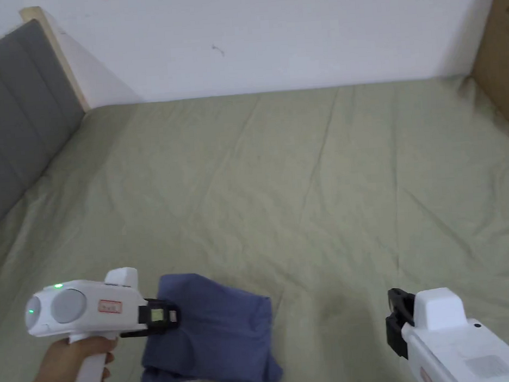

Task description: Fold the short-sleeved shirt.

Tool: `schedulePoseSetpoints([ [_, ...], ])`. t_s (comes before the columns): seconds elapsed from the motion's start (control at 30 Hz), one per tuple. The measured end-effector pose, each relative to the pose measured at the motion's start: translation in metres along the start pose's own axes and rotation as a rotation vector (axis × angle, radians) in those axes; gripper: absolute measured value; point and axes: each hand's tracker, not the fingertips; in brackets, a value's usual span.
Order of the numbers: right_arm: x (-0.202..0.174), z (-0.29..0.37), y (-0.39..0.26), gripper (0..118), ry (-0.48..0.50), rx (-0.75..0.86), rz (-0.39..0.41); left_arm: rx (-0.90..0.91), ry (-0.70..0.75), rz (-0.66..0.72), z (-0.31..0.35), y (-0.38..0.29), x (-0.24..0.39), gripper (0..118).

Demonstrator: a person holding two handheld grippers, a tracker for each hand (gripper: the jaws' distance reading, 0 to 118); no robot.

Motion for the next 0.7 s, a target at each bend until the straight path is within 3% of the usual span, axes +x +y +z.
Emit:
schedulePoseSetpoints([
  [0.27,-0.022,-0.007,0.022,0,0.005,0.044,0.021,-0.004,0.251,0.071,0.057,0.034,-0.112,18],
  [0.63,-0.045,-0.025,0.029,0,0.003,0.037,0.034,-0.044,0.327,0.16,0.061,0.042,-0.186,19],
  [0.7,-0.047,-0.026,0.03,0,0.006,0.028,0.044,-0.053,0.343,0.147,0.055,0.039,-0.181,30],
])
